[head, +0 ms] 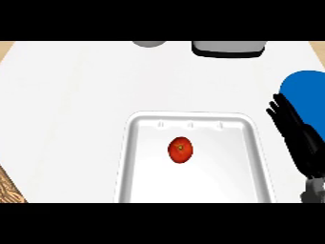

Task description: Pick the tomato from the tray and place it in the plate

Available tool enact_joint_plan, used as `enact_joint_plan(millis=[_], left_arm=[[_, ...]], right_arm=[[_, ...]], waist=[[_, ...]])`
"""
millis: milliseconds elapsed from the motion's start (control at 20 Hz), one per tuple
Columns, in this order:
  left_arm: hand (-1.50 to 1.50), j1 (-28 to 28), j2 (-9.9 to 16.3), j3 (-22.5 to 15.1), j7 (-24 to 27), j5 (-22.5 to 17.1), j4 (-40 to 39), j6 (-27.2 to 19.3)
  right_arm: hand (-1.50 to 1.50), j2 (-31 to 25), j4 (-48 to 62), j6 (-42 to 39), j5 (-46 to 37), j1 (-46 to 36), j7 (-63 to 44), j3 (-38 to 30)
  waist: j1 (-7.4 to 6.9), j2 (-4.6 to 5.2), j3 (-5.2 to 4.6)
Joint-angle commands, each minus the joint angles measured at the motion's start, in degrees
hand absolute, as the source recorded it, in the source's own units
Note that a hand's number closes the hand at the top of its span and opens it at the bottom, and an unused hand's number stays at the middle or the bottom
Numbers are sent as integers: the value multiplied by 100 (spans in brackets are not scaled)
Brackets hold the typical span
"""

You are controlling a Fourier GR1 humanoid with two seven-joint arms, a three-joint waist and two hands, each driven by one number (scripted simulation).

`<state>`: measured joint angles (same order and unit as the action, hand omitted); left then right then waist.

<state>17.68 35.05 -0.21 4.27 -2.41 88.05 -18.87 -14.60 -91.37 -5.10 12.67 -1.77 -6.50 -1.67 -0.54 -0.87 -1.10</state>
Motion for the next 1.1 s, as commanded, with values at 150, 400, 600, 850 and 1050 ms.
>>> enact_joint_plan(millis=[150, 400, 600, 850, 1050], left_arm=[[0, -181, -560, -550, -296, -410, -441, 456], [0, -252, -610, -1062, -674, -674, -458, 714], [0, -128, -892, -1333, -948, -885, -479, 642], [0, -151, -889, -1447, -977, -895, -568, 435], [0, -381, -881, -1466, -728, -927, -709, 220]], right_arm=[[-150, 1408, -424, 934, -645, -1205, -702, 1430], [150, -598, -567, 125, -2869, -2110, -426, 2417], [-150, 1415, 410, 1838, -3033, -1430, -724, 3365], [-150, 1353, 698, 2304, -4362, -1359, -498, 4048], [-150, 983, 84, 2479, -4950, -1355, -685, 4043]], waist=[[-98, 128, 86], [-243, 24, -64], [-106, 147, 104], [93, 87, 103], [203, 58, 99]])
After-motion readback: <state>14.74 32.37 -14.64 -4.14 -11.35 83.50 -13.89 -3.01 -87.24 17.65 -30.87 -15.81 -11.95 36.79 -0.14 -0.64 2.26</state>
